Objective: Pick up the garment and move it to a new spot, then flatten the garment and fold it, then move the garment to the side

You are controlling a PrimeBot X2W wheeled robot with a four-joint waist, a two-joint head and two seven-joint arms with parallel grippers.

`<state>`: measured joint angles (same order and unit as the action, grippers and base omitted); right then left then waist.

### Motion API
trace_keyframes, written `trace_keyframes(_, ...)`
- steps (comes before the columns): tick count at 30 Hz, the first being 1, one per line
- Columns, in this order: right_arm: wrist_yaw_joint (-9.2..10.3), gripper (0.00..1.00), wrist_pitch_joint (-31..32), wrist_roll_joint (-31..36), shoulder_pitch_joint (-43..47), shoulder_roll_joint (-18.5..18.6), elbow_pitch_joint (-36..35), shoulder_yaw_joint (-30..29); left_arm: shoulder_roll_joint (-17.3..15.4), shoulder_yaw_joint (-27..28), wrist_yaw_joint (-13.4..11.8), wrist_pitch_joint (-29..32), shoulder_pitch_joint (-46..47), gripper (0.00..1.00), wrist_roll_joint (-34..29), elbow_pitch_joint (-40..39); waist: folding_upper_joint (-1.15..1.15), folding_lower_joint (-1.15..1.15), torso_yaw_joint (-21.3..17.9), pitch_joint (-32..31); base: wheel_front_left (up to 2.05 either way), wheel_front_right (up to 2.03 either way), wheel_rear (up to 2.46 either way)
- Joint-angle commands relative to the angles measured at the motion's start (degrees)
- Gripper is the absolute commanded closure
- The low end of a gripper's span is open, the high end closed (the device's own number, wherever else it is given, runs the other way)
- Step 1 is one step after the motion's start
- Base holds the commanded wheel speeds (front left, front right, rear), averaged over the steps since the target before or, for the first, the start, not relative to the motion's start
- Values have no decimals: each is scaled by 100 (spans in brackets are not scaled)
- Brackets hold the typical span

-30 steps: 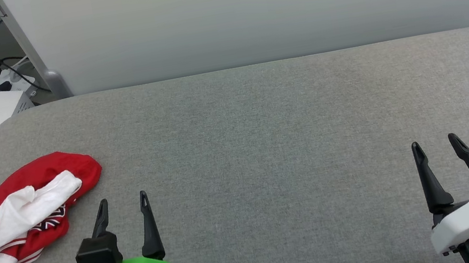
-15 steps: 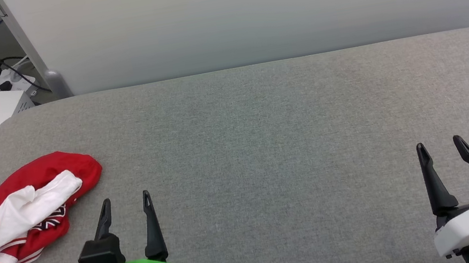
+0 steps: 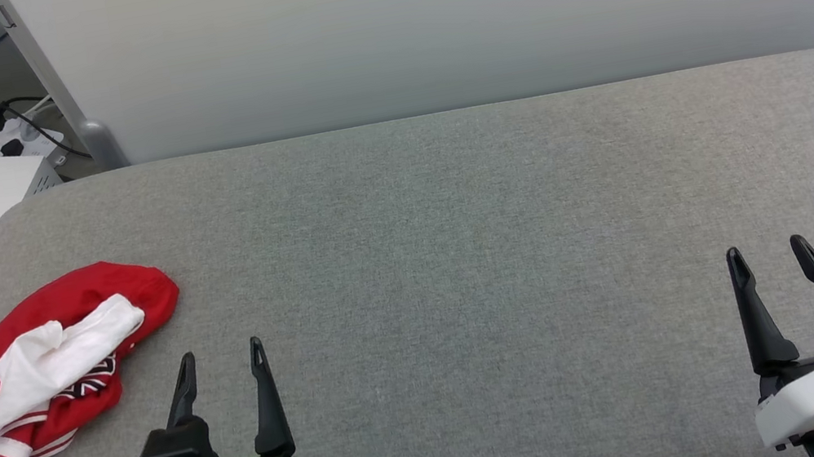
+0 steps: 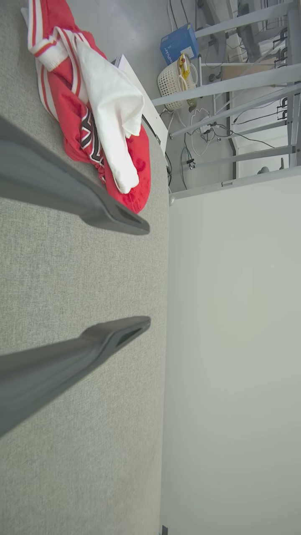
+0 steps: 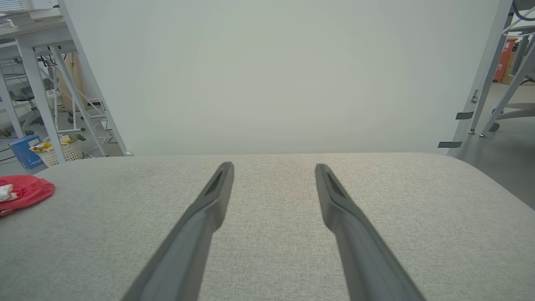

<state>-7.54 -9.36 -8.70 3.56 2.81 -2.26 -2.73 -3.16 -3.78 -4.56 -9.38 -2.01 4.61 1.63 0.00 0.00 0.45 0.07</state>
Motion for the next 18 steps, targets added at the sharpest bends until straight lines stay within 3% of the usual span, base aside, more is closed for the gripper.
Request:
trace_keyframes(1,4,0,-67,-47,98,5,-40,-11,18,-29,-51,-58,-46,0,28,26,0,0,2,4,0,0,0)
trace_keyframes(18,4,0,-288,-116,210,6,18,-42,23,-114,-154,-281,-119,0,85,83,0,0,1,-13,0,0,0)
